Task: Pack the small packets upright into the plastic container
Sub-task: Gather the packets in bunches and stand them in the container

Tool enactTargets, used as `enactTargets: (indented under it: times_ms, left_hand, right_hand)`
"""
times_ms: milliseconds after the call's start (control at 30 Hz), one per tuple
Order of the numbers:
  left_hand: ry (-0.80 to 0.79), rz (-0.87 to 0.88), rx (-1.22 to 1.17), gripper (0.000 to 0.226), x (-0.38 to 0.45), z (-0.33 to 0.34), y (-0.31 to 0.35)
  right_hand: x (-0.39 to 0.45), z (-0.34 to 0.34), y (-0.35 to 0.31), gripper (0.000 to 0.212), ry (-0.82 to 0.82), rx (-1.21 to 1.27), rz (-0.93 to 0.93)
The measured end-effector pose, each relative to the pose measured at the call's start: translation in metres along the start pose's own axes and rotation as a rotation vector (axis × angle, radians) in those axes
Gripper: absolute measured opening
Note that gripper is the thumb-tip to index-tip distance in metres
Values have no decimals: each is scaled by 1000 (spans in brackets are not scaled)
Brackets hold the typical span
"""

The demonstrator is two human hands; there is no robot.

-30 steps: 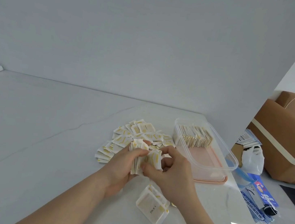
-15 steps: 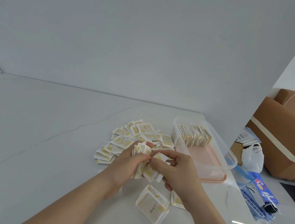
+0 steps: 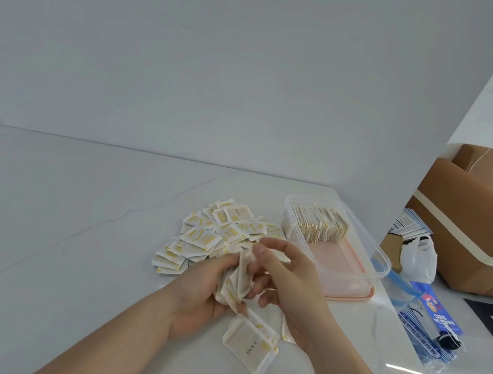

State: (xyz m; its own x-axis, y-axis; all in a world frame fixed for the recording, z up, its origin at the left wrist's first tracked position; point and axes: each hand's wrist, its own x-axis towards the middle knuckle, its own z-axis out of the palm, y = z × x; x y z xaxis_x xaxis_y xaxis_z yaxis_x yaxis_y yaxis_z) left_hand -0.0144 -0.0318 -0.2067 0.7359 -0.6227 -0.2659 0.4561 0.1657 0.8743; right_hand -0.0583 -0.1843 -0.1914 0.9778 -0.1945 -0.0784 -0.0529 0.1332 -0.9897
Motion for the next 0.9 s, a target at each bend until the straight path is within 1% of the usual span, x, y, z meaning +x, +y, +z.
enactTargets:
  times_ms: [100, 167, 267, 333, 367, 433, 500, 567, 700, 733, 767, 800, 867, 900]
  left_hand:
    - [34, 0, -68, 33, -2, 0, 5]
    - [17, -12, -72, 30, -6, 3, 8]
    - [-20, -47, -67, 34, -7, 3, 8]
    - [-29, -70, -54, 32, -7, 3, 8]
    - [-34, -75, -48, 32, -7, 3, 8]
    - [-32, -75, -52, 38, -6, 2, 7]
    - [-22, -76, -76, 50, -4, 1, 6]
    - [-58, -81, -121, 54, -3, -1, 5]
    - [-142, -74, -186, 60, -4, -4, 7]
    - [-148, -67, -172, 58, -5, -4, 8]
    - [-133, -58, -153, 52, -5, -4, 9]
    - [-105, -50, -141, 44, -6, -4, 10]
    - [-25, -37, -142, 36, -6, -5, 9]
    - [18, -33, -142, 37, -6, -6, 9]
  right_hand:
    - [2, -2, 6, 27, 34, -307, -162]
    - [5, -4, 11, 27, 59, -467, -275]
    - [7, -8, 15, 18, 48, -592, -398]
    - [8, -10, 13, 9, 75, -646, -459]
    - [8, -11, 12, 8, 102, -666, -480]
    - [9, -12, 9, 10, 159, -682, -486]
    - [10, -14, 9, 13, 189, -662, -456]
    - [10, -14, 11, 15, 177, -673, -427]
    - [8, -9, 13, 13, 145, -777, -423]
    - [8, -9, 14, 11, 151, -789, -436]
    - [8, -8, 13, 6, 167, -798, -458]
    - [7, -9, 12, 6, 185, -809, -486]
    - [3, -10, 9, 35, 169, -836, -535]
    - [1, -10, 7, 54, 107, -856, -542]
